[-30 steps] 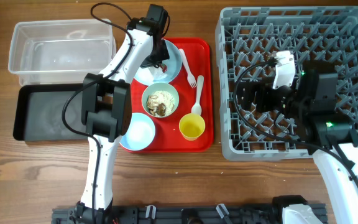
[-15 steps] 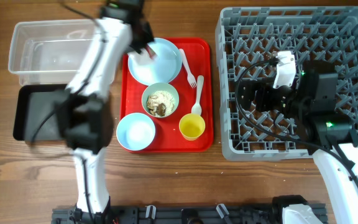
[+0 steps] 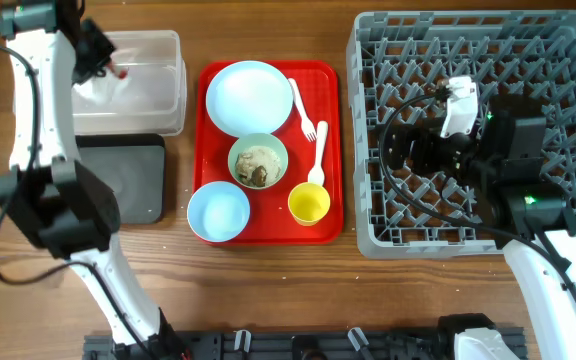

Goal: Sort waste into correct bins and load items into the dishwasher rack
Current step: 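Carry the wrapper and tissue left and drop them into the clear bin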

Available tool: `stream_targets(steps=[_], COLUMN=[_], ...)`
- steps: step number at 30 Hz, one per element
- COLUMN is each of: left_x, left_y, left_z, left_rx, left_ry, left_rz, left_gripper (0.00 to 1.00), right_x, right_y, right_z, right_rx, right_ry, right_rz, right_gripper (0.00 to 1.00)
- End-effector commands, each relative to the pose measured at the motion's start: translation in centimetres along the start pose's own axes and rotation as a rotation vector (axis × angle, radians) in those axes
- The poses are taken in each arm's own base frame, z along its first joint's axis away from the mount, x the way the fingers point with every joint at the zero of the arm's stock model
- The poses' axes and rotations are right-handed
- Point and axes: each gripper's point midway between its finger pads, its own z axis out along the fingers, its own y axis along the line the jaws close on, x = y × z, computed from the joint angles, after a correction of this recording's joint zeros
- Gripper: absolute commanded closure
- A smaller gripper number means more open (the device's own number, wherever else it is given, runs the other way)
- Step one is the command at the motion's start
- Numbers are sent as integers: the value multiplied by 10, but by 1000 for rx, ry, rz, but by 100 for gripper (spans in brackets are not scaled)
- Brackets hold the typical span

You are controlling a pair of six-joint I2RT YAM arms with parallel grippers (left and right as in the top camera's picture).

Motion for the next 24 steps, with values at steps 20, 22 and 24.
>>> stream_targets(steps=[20, 22, 24], left_x=[10, 40, 64], left_y=[-36, -48, -58], left_z=[-120, -144, -154], left_rx=[250, 292, 315], left_ry=[-96, -48, 6], left_rz=[249, 299, 342], left_gripper=[4, 4, 6], right_x=[-11, -10, -10], right_y=[3, 3, 3], right_z=[-1, -1, -1], right_rx=[-18, -18, -18], right_ry=[-28, -27, -26], right_rz=[-1, 0, 0], right_gripper=[0, 0, 0])
